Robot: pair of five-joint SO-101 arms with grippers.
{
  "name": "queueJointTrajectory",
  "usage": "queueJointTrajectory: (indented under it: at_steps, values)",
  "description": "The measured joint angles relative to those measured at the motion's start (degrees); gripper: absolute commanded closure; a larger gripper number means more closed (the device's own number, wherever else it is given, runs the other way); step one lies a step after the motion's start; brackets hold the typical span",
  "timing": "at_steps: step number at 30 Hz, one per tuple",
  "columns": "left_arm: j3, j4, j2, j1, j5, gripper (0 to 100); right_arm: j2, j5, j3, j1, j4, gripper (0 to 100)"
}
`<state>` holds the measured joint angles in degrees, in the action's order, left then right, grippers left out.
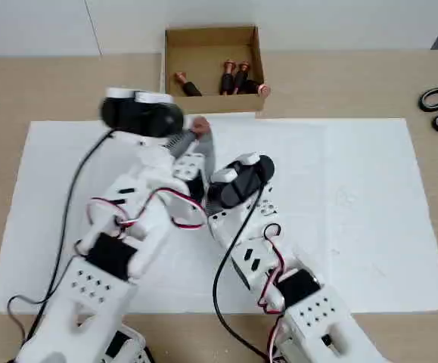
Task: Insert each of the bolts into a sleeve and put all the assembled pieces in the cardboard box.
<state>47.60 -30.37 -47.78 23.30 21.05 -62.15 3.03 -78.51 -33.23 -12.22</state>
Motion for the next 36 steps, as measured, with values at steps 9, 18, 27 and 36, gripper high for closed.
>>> queueJointTrajectory:
  at_steps: [9,18,27,36]
  values:
    - [1.05,0.18,-0.09,-0.26,0.00,99,-5.80,-0.18,-2.73,0.44,0.00,99.5]
    - [1.23,0.18,0.00,-0.26,0.70,99,-6.77,-0.18,-2.55,0.79,0.00,99.5]
    - [1.23,0.18,0.00,-0.35,3.16,99,-6.77,-0.18,-2.81,0.79,0.00,99.5]
    - [1.23,0.18,-0.18,-0.70,3.16,99,-6.77,-0.18,-3.08,0.79,0.00,99.5]
